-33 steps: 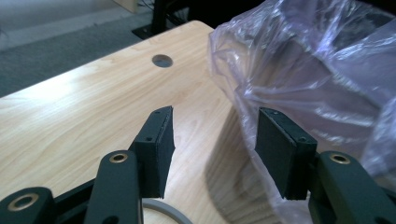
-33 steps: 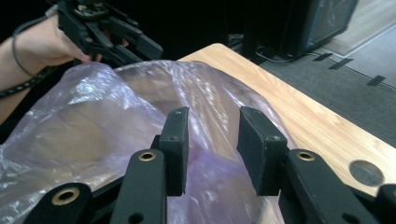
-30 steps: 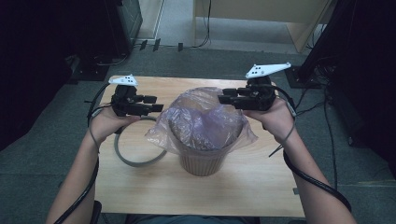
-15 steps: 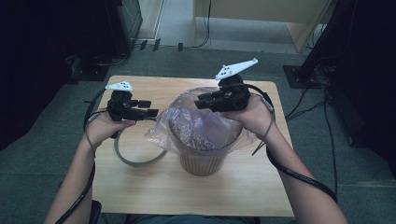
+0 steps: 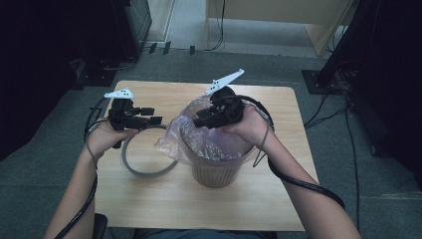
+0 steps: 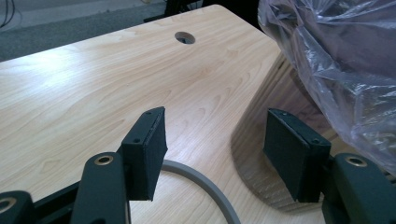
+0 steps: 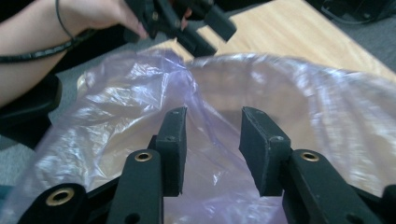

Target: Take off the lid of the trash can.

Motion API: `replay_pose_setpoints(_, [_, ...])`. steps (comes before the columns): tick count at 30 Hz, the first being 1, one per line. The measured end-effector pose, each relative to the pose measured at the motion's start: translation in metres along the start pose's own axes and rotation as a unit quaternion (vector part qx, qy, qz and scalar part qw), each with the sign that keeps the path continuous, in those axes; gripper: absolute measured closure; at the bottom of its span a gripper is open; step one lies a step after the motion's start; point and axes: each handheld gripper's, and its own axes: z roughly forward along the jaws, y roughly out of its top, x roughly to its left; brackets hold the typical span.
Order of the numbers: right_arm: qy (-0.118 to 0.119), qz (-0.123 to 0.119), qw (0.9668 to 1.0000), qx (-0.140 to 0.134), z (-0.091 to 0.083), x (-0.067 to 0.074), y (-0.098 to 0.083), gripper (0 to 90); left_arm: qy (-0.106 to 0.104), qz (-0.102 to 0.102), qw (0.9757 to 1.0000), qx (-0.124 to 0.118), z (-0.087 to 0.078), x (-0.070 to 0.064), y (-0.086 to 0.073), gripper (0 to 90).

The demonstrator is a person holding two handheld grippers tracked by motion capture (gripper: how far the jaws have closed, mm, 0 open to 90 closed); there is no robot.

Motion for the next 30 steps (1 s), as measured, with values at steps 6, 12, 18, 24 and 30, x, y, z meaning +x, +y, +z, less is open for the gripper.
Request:
replay_pose_setpoints(6, [0.014, 0.001, 0.9996, 0.026, 0.02, 0.001, -0.004, 53.3, 0.006, -0.01, 0.9999, -0.006, -0.004, 0.007, -0.003, 38.5])
replay_pose_setpoints(12, [0.004, 0.007, 0.9981, 0.061, 0.04, 0.004, -0.006, 32.7, 0.011, -0.016, 0.9997, -0.013, -0.006, 0.013, -0.007, 38.4])
replay_pose_setpoints(18, [-0.007, 0.01, 0.9954, 0.095, 0.049, 0.003, -0.005, 20.1, 0.011, -0.019, 0.9997, -0.013, -0.005, 0.016, -0.009, 38.3])
replay_pose_setpoints(24, [-0.008, 0.012, 0.9982, 0.059, 0.033, 0.005, 0.002, 19.3, 0.011, -0.021, 0.9997, -0.009, -0.004, 0.017, -0.01, 38.3])
replay_pose_setpoints(30, [-0.018, 0.0, 0.9991, 0.038, 0.005, 0.006, 0.005, 18.9, 0.011, -0.018, 0.9997, -0.008, -0.004, 0.015, -0.009, 38.4])
